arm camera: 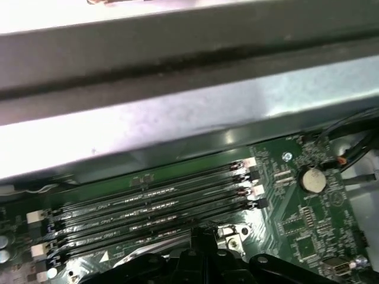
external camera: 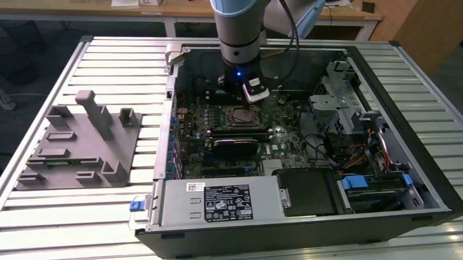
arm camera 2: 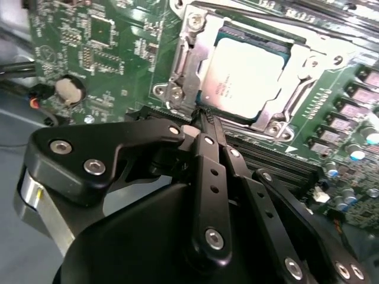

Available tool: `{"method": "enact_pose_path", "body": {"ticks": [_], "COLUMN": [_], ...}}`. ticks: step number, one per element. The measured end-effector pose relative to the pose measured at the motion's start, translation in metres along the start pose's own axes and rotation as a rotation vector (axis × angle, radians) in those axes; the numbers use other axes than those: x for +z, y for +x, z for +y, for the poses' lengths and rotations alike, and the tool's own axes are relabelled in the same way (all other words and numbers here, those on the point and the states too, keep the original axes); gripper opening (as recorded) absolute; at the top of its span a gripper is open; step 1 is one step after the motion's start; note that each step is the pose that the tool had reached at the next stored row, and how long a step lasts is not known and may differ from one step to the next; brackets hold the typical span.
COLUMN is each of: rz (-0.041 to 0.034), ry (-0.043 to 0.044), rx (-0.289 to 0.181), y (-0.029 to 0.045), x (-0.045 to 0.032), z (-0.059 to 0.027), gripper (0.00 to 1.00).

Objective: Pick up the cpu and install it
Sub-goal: 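Install the first cpu locking lever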

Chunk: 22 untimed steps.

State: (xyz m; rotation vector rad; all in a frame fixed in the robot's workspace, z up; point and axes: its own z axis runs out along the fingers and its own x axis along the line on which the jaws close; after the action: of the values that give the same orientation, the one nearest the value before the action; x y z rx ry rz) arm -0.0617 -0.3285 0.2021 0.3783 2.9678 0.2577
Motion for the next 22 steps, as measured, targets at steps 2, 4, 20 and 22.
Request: {"method": "enact_pose_path", "body": {"ticks": [2,4,20,22], "rz": [0.0093,0.0094,0.0089,0.0089], "ry": [0.0035,0.0036,0.0056,0.0056], "rx": [0.002,0.002,0.002,0.002], "y": [-0.0011,-0.0011,-0.0031,-0.0031], "x": [0.0002,0.0002,-0.0163,-0.0163], "z": [0.0002,0.0002,0.0034,0.0034], "gripper": [0.11,0.11,0.11,0.11]}}
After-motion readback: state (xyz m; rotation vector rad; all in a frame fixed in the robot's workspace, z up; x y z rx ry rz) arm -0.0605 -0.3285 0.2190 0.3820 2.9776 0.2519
